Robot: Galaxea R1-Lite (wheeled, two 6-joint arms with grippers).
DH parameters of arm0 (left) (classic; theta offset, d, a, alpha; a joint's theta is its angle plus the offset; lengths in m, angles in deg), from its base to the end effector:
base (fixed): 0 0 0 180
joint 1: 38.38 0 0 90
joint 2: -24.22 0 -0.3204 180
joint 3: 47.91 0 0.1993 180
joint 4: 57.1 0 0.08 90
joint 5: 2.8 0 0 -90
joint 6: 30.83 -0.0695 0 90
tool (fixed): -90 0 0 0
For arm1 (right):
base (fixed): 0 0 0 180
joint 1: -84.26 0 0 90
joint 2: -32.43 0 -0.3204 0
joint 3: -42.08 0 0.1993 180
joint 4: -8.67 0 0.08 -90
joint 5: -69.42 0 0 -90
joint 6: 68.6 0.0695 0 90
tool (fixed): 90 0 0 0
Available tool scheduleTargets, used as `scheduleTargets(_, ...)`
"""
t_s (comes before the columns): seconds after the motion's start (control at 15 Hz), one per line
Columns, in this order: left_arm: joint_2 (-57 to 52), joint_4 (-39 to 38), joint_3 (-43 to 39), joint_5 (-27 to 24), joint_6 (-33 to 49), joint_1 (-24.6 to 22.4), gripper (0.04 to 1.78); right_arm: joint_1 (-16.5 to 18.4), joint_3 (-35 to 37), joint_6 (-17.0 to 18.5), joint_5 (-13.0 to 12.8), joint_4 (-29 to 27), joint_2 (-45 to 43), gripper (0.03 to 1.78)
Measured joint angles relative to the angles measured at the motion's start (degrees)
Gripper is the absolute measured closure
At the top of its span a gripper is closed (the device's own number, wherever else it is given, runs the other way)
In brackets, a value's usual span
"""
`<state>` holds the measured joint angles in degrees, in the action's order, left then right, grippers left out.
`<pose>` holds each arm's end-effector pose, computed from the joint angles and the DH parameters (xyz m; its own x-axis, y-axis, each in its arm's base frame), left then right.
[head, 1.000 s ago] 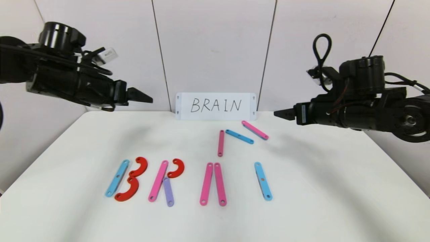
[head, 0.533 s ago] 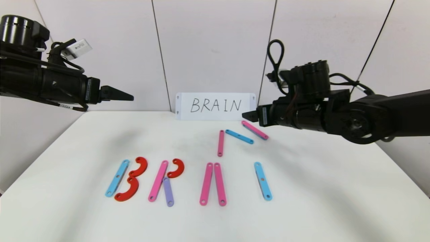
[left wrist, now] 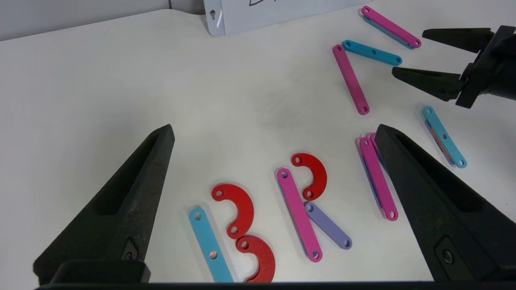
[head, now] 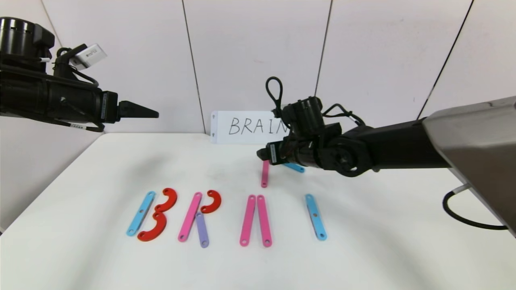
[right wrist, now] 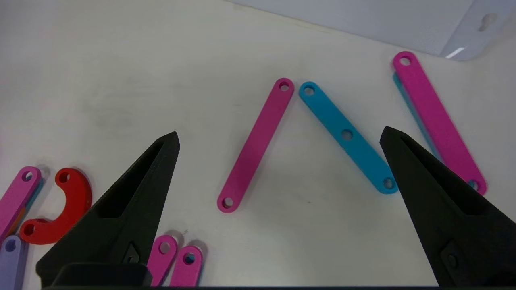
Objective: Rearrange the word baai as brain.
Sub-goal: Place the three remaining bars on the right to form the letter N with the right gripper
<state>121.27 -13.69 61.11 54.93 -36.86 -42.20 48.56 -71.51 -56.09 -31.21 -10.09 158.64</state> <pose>0.3544 -0.0135 0.2869 0.7554 -0.4847 -0.4410 0.4507 0.8728 -0.1873 0.4219 0.2874 0.1377 0.7890 0.3398 -0.5118 -0.3435 0.9347 0.0912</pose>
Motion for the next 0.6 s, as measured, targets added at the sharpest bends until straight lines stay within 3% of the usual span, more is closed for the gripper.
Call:
scheduleTargets(0.27,0.5,-0.1,0.1,0.0,0.0,0.0,0.08,-1.0,-8.0,5.0,-0.5,-6.2,6.4,0.07)
scheduleTargets(0.47,1.1,-0.1,0.2,0.0,0.0,0.0,0.08,-1.4,-12.7,6.1,-3.7,-7.6,11.1,0.07)
scheduleTargets(0.6,1.3,-0.1,0.4,0.0,0.0,0.0,0.08,-2.1,-13.9,6.4,-4.5,-7.7,13.0,0.07)
